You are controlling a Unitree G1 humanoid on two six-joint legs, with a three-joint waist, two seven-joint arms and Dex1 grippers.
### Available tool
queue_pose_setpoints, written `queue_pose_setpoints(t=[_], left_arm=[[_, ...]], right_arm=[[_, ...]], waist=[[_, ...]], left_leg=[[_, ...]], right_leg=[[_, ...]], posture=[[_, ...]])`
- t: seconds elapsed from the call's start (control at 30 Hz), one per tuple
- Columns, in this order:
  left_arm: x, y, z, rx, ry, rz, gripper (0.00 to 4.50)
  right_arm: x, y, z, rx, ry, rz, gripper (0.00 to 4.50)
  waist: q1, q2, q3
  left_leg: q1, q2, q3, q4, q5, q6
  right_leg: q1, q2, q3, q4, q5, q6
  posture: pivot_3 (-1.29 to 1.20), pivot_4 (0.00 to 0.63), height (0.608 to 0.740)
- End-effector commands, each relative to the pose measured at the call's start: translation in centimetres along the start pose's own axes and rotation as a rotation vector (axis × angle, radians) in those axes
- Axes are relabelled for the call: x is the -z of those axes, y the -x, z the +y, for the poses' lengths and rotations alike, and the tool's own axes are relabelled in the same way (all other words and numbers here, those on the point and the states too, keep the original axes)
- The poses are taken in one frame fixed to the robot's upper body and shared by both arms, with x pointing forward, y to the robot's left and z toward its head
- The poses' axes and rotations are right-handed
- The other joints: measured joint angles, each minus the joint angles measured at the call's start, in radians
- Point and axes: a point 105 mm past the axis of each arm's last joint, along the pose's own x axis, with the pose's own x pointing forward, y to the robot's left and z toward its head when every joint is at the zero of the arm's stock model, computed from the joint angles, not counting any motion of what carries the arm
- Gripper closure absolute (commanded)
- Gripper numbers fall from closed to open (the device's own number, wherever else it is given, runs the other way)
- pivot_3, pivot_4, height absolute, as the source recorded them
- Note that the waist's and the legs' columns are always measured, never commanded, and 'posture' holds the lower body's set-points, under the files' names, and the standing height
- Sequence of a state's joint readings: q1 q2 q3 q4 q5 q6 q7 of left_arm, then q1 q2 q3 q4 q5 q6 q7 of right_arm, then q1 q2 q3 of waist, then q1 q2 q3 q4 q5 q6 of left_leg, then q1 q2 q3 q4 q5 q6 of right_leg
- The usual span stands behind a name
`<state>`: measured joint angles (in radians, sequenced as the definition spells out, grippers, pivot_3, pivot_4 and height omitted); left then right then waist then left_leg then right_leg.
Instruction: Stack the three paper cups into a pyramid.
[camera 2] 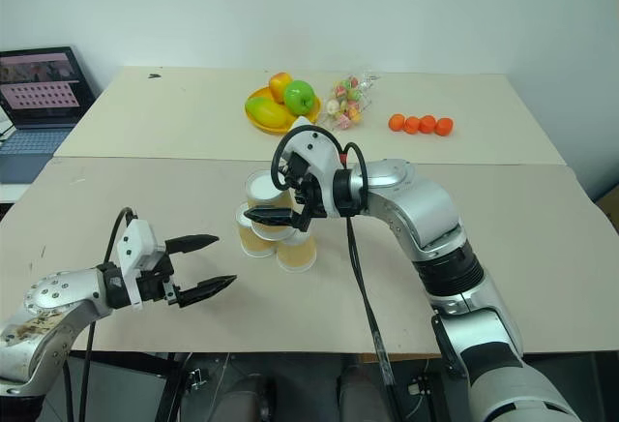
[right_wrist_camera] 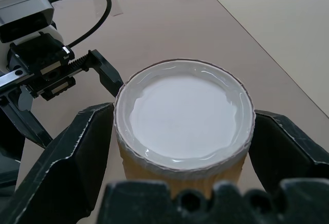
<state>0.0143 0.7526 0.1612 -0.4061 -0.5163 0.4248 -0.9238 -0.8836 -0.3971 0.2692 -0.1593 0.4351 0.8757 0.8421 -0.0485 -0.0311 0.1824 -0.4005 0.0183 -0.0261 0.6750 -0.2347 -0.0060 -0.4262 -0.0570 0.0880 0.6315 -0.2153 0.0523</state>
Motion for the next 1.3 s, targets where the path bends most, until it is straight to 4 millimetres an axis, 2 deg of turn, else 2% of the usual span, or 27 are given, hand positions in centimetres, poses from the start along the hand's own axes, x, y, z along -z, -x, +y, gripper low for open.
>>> queue_pose_setpoints(t=[0.03,0.23,0.43,0.5,0.7,0.83,0.9,0.93,1.03,1.07,1.13,1.2,1.3], left_arm=[[-0.6,0.1,0.1,0.005,-0.017,-0.012,0.00],[-0.6,-0.1,0.1,0.011,-0.019,-0.013,0.00],[-0.7,-0.3,0.4,0.016,-0.022,-0.018,0.00],[-0.8,-0.4,0.4,0.018,-0.023,-0.022,0.00],[-0.9,-0.5,0.6,0.021,-0.025,-0.027,0.00],[-1.3,-0.6,0.9,0.016,-0.015,-0.048,0.00],[-1.7,-0.2,1.2,0.008,-0.013,-0.058,0.00],[-1.8,-0.1,1.3,0.005,-0.014,-0.058,0.00],[-2.4,0.9,2.0,-0.032,0.016,-0.081,0.00],[-2.7,1.6,2.5,-0.064,0.030,-0.090,0.00],[-2.7,2.7,3.3,-0.115,0.079,-0.080,0.00],[-2.3,3.3,3.7,-0.154,0.072,-0.045,0.00],[-1.7,3.9,4.2,-0.224,0.049,-0.019,0.00]], right_arm=[[-1.8,0.6,-0.1,0.005,0.031,-0.062,0.05],[-3.0,1.1,-0.6,0.031,0.044,-0.088,0.05],[-4.9,2.0,-1.8,0.087,0.074,-0.124,0.05],[-6.0,2.5,-2.1,0.101,0.085,-0.149,0.05],[-9.6,5.8,-3.8,0.171,0.068,-0.234,0.05],[-10.5,9.0,-5.1,0.259,0.088,-0.237,0.05],[-9.4,11.7,-6.8,0.355,0.102,-0.187,0.05],[-8.9,12.6,-7.2,0.380,0.107,-0.165,0.05],[-5.7,16.1,-7.6,0.421,0.127,-0.060,0.05],[-4.0,17.9,-7.3,0.427,0.109,-0.029,0.05],[-1.3,20.1,-6.4,0.429,0.078,0.022,0.05],[0.5,21.1,-5.5,0.427,0.045,0.045,0.05],[4.8,22.2,-3.5,0.438,-0.073,0.081,0.05]], waist=[[0.000,0.000,0.000],[0.001,0.000,0.000],[0.000,0.000,0.000],[0.001,0.000,0.000],[0.001,0.000,0.000],[0.004,0.000,0.000],[0.007,0.000,0.000],[0.009,0.000,0.000],[0.011,0.000,0.000],[0.009,0.000,0.000],[0.010,-0.001,0.000],[0.005,0.001,0.001],[0.001,0.002,0.001]], left_leg=[[0.000,0.000,0.000,0.000,0.000,0.000],[0.000,0.000,0.000,0.000,0.000,0.000],[0.000,0.000,0.000,0.000,0.000,0.000],[0.000,0.000,0.000,0.000,0.000,0.000],[-0.002,0.000,0.000,0.000,0.000,0.000],[-0.003,0.000,-0.001,-0.001,0.000,0.000],[-0.003,-0.001,-0.001,-0.001,0.000,0.000],[-0.004,-0.001,0.000,-0.001,0.000,0.000],[-0.004,-0.001,0.000,-0.001,0.000,0.000],[-0.004,-0.001,-0.001,-0.002,0.000,0.000],[-0.005,-0.001,0.000,-0.003,0.000,0.000],[-0.005,-0.001,0.000,-0.005,0.000,0.001],[-0.002,-0.001,0.002,-0.007,0.000,0.001]], right_leg=[[0.000,0.000,0.000,0.000,0.000,0.000],[0.000,0.000,0.000,0.000,0.000,0.000],[0.000,0.000,0.000,0.000,0.000,0.000],[0.000,0.000,0.000,0.000,0.000,0.000],[-0.001,0.000,0.000,0.000,0.000,0.000],[-0.002,-0.001,-0.001,-0.001,0.000,0.000],[-0.002,-0.001,-0.001,-0.002,0.000,0.000],[-0.002,-0.001,-0.001,-0.002,0.000,0.000],[-0.001,-0.001,-0.001,-0.004,0.000,0.001],[-0.001,-0.001,-0.002,-0.005,-0.001,0.001],[-0.001,-0.002,-0.002,-0.005,-0.001,0.001],[-0.002,-0.002,-0.002,-0.005,-0.001,0.002],[-0.002,-0.002,0.001,-0.004,-0.002,0.001]], posture=[[0.00,0.150,0.734],[0.00,0.150,0.734],[0.00,0.150,0.734],[0.00,0.150,0.734],[0.00,0.150,0.734],[0.00,0.150,0.734],[0.00,0.150,0.734],[0.00,0.150,0.734],[0.00,0.150,0.734],[0.00,0.150,0.734],[0.00,0.150,0.734],[0.00,0.150,0.734],[0.00,0.150,0.734]])
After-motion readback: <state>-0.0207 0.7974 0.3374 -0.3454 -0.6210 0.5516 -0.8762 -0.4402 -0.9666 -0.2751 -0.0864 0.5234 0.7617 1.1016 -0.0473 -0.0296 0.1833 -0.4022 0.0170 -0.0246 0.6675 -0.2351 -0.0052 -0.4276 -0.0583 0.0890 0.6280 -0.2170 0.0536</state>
